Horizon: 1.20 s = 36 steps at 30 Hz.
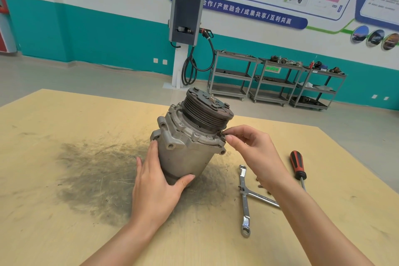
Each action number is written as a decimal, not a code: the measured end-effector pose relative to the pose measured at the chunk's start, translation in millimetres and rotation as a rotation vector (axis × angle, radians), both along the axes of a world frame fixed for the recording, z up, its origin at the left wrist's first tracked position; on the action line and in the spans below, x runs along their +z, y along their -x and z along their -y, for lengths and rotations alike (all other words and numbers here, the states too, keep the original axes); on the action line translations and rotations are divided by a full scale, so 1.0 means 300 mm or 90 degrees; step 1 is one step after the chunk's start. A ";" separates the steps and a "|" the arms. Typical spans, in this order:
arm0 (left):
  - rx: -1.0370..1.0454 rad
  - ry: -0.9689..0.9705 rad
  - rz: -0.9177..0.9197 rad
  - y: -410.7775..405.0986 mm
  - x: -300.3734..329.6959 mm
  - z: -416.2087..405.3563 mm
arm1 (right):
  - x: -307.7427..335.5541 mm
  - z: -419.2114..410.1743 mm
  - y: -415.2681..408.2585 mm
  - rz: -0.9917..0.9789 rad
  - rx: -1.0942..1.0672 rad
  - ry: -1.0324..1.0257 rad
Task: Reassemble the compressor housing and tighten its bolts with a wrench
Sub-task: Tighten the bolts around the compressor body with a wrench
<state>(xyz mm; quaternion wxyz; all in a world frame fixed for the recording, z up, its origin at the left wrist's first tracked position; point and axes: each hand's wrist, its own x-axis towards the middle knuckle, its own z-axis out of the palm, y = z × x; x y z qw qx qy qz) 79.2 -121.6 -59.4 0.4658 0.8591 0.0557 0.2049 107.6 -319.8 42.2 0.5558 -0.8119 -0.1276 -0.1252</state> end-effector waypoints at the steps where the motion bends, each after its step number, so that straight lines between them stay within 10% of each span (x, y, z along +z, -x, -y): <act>1: -0.002 0.002 -0.001 0.000 0.002 0.000 | -0.002 0.000 -0.001 -0.007 0.004 -0.012; 16: 0.008 -0.005 0.012 -0.006 -0.006 0.001 | 0.015 -0.029 -0.003 0.084 -0.092 0.156; 36: 0.012 -0.006 0.012 -0.005 -0.004 0.000 | -0.022 -0.021 -0.003 -0.108 0.048 -0.191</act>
